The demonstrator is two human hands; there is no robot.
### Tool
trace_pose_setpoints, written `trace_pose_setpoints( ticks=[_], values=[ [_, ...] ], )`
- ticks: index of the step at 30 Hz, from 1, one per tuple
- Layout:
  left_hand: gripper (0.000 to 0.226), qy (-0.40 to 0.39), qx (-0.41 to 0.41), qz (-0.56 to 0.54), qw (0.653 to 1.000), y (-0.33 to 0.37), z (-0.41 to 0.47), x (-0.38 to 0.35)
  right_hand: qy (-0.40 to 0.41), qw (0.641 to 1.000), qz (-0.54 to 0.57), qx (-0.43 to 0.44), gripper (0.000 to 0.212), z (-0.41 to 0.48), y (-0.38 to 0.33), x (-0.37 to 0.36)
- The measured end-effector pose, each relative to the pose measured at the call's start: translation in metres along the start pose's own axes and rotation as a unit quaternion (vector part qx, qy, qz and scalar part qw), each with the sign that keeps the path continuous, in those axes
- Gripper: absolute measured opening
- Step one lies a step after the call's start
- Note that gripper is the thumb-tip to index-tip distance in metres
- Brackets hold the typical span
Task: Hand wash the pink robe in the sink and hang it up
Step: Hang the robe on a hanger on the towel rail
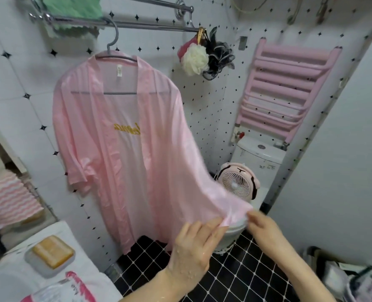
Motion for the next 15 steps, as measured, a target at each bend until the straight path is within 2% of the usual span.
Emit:
trace_pose_setpoints(
  ticks=[1,2,3,4,5,7,8,10,11,13,14,15],
  values=[
    [0.032,-0.005,-0.008,0.002,1.0,0.002,-0.001,-0.001,0.058,0.998,-0.022,-0.007,0.043,-0.001,0.004,0.003],
    [0.033,-0.007,-0.013,0.004,1.0,0.003,0.0,-0.002,0.015,1.0,-0.004,-0.006,0.04,-0.003,0.004,0.003],
    [0.03,-0.006,-0.013,0.002,1.0,0.004,0.001,-0.002,-0.097,0.995,0.025,-0.009,0.035,-0.005,-0.001,0.0],
    [0.029,-0.007,-0.011,-0.001,1.0,0.004,0.002,-0.002,-0.152,0.988,0.017,-0.004,0.034,-0.006,0.003,-0.005],
    [0.031,-0.007,-0.008,-0.005,1.0,0.005,0.003,-0.001,-0.13,0.991,0.008,0.005,0.036,-0.007,0.008,-0.005],
    [0.038,-0.009,-0.009,-0.006,1.0,0.008,0.005,-0.002,0.032,0.999,-0.016,-0.013,0.046,-0.003,0.015,0.003],
    [0.037,-0.011,-0.011,-0.007,1.0,0.009,0.004,-0.003,0.012,1.0,0.0,-0.003,0.047,-0.005,0.014,0.004],
    [0.03,-0.006,-0.017,-0.011,1.0,0.01,0.004,-0.006,-0.147,0.986,0.081,0.005,0.044,-0.006,0.005,0.002],
    [0.028,-0.004,-0.02,-0.017,1.0,0.01,0.004,-0.007,-0.137,0.986,0.096,0.005,0.048,-0.008,0.004,0.002],
    [0.035,-0.001,-0.022,-0.017,1.0,0.01,0.004,-0.01,-0.002,0.998,0.059,0.002,0.06,-0.007,0.01,0.014],
    [0.036,-0.003,-0.024,-0.014,1.0,0.011,0.004,-0.01,-0.027,0.998,0.065,0.008,0.054,-0.008,0.012,0.016],
    [0.036,-0.006,-0.022,-0.016,1.0,0.011,0.005,-0.011,-0.117,0.988,0.104,0.011,0.045,-0.008,0.006,0.016]
  ],
)
Point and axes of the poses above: each hand's wrist, its own z-axis towards the middle knuckle, its own x-axis out of the back of the hand, y = z × x, the point moved 1 cm from there along z, towards the middle knuckle, and after that the axes turned 6 degrees about -y, right-handed, at the moved point
